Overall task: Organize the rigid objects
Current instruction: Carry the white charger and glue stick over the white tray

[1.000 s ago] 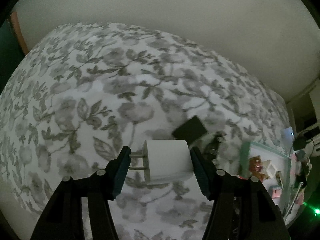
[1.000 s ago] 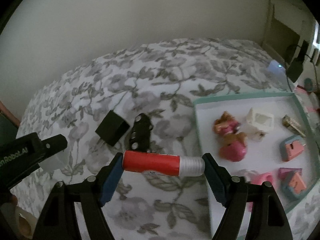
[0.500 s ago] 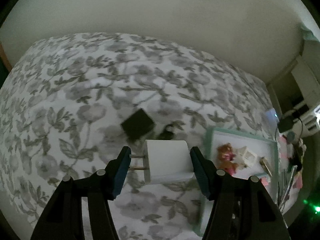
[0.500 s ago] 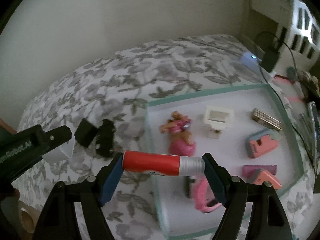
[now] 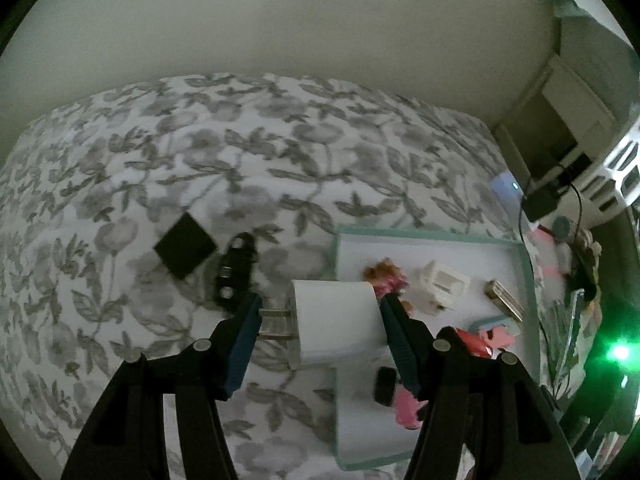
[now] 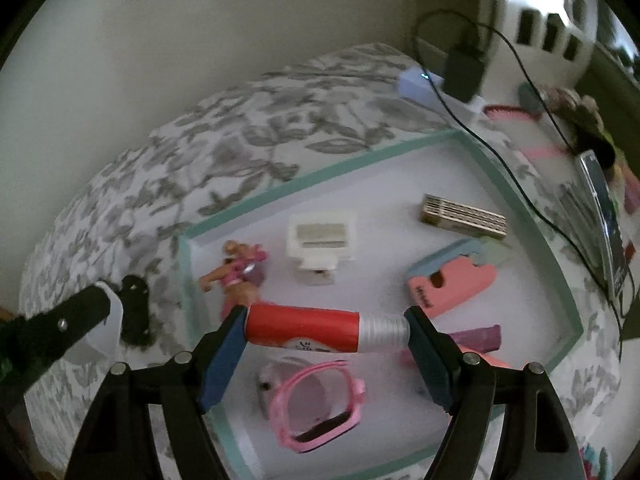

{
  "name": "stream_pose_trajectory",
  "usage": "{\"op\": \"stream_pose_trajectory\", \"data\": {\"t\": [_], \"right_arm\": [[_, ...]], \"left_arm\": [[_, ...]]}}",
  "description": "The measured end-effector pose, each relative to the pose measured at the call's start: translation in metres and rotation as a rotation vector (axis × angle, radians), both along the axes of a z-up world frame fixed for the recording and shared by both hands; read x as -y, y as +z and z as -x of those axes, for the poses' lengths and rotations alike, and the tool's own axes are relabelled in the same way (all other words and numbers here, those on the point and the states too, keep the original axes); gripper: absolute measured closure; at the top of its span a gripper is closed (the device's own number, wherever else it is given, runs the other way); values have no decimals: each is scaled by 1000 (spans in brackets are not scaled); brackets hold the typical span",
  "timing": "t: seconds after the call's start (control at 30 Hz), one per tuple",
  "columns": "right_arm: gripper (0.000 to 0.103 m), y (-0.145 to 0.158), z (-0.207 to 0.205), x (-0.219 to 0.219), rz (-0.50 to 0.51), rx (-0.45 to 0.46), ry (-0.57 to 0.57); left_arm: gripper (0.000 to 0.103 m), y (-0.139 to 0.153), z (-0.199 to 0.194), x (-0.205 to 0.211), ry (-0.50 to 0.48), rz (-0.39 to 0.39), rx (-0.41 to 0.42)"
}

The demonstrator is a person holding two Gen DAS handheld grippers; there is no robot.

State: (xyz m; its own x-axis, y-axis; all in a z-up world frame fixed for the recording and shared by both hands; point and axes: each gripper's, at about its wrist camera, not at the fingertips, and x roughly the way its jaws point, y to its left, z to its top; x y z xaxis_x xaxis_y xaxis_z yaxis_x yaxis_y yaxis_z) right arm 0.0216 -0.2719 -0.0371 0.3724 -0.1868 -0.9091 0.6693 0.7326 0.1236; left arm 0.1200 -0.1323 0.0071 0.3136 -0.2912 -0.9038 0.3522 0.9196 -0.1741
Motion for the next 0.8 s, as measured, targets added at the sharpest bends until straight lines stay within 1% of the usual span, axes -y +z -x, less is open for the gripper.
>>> {"op": "stream_pose_trajectory", "data": {"t": [0.33,0.47,0.67,0.8], "right_arm": [[23,-14,24,48,-67,-13,-138],[23,-16,33,63,-70,-17,-179],[23,-21,43,81,-79,-35,-223],[23,-25,45,85,-79,-47,-231]], "left_arm": [[40,-8,22,48,-112,-14,-21],[40,-12,31,64,-154,-7,-40],[40,-20,39,79,-181,0,-75],[40,-23,41,83,-189,0,-81]]}}
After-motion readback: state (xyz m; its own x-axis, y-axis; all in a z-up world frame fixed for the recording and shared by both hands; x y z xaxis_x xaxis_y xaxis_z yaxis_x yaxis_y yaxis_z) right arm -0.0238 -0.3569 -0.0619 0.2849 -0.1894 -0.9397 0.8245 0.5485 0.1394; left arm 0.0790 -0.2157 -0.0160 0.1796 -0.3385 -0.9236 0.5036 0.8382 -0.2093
